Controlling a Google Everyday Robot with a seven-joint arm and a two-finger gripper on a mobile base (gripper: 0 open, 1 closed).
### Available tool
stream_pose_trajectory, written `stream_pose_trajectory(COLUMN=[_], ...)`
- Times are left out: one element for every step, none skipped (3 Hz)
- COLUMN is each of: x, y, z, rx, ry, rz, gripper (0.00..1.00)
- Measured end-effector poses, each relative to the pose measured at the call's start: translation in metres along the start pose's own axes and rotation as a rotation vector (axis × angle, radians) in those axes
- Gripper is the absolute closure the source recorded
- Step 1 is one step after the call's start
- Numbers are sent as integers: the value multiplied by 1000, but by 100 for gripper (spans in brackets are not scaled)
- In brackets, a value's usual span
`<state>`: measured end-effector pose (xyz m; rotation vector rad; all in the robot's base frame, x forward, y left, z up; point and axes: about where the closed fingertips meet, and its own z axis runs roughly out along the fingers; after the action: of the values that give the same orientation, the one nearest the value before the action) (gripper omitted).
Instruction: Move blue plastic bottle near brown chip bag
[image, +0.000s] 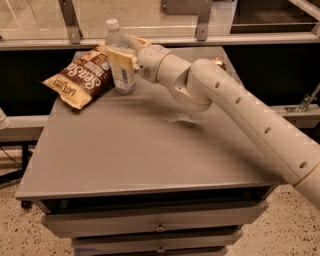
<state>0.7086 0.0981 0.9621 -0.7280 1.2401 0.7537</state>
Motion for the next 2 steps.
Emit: stream_pose_trajectory(x=[4,5], y=[-1,-2], z=[-4,-9], rx=[2,7], ry=[-2,-2], rz=[4,4], gripper=[0,0])
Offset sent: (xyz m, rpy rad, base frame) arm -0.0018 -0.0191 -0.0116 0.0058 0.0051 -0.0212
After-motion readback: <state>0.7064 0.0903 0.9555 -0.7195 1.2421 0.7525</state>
